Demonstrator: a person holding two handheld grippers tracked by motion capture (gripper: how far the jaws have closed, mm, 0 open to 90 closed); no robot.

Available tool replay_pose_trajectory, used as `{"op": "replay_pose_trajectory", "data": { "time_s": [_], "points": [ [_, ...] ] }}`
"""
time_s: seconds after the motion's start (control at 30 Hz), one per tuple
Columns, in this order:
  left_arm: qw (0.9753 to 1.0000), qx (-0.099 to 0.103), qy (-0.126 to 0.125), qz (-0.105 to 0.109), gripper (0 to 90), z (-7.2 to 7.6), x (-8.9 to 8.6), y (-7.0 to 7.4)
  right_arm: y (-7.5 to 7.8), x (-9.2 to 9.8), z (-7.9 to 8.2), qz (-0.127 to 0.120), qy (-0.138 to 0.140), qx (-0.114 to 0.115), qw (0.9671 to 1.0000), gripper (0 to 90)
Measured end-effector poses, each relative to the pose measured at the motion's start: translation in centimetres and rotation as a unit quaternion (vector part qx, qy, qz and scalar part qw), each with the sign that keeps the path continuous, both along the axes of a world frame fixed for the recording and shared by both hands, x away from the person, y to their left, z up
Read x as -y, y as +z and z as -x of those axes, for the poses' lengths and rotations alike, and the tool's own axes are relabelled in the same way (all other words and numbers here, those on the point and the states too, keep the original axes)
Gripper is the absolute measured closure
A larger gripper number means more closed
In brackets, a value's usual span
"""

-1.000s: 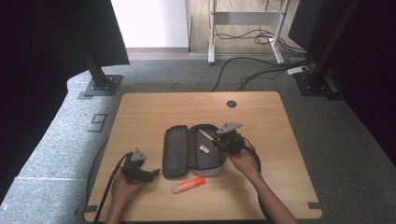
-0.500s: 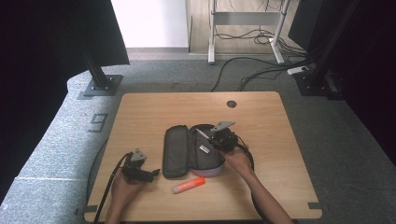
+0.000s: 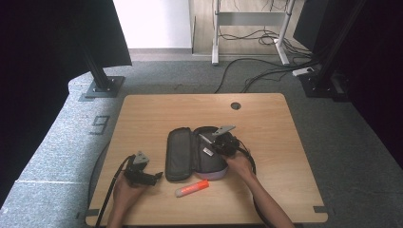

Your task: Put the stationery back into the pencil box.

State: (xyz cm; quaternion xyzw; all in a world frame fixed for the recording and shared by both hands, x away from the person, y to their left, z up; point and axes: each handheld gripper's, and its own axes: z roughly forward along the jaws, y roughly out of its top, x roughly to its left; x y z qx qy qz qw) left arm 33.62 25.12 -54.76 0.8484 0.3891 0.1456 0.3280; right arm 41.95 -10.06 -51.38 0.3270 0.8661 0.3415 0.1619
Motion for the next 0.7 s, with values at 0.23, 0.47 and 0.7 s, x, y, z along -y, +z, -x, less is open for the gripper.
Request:
{"op": "replay_pose_trajectory", "data": {
  "time_s": [0.23,0.47,0.7],
  "points": [
    [1.0,0.0,0.0,0.0,5.2,0.0,0.0,0.0,-0.95,-0.19,-0.29,0.009,0.003,-0.011,0.9999,77.9],
    [1.0,0.0,0.0,0.0,5.2,0.0,0.0,0.0,-0.88,-0.02,-0.36,-0.001,0.002,-0.015,0.9999,75.4],
    [1.0,0.0,0.0,0.0,5.2,0.0,0.0,0.0,-0.72,0.0,-0.29,0.001,0.005,-0.01,0.9999,67.3]
  ]
}}
